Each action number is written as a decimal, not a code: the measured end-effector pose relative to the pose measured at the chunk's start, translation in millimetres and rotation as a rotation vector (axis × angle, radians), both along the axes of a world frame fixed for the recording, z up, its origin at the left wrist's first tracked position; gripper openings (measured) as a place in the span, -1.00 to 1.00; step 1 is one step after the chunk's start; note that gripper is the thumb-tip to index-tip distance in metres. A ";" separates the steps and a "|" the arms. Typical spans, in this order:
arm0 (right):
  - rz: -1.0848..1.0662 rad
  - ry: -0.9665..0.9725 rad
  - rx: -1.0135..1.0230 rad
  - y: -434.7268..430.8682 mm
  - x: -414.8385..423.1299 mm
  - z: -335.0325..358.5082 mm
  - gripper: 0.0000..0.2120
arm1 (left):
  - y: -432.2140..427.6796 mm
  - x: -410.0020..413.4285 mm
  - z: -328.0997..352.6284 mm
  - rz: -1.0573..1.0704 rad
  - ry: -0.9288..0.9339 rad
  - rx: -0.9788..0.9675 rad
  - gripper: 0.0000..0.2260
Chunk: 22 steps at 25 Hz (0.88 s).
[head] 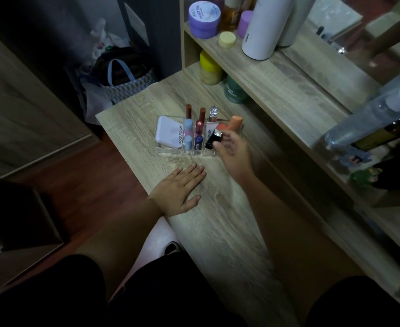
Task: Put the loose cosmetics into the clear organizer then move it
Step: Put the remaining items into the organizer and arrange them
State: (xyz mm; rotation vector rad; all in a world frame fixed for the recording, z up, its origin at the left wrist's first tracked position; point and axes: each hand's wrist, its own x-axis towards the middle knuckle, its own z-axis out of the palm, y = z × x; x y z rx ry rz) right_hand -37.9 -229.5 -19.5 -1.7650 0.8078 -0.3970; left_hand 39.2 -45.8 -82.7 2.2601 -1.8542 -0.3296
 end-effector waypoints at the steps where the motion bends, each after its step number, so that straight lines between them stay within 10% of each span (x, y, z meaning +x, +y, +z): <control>1: 0.011 0.002 -0.027 0.2 0.0 -2.7 -0.70 | 0.0 0.2 -0.2 0.001 0.002 0.004 -0.42; 22: 0.032 0.230 -0.440 12.3 3.3 -11.0 -0.71 | 0.4 -1.1 4.3 0.002 -0.006 -0.013 -0.43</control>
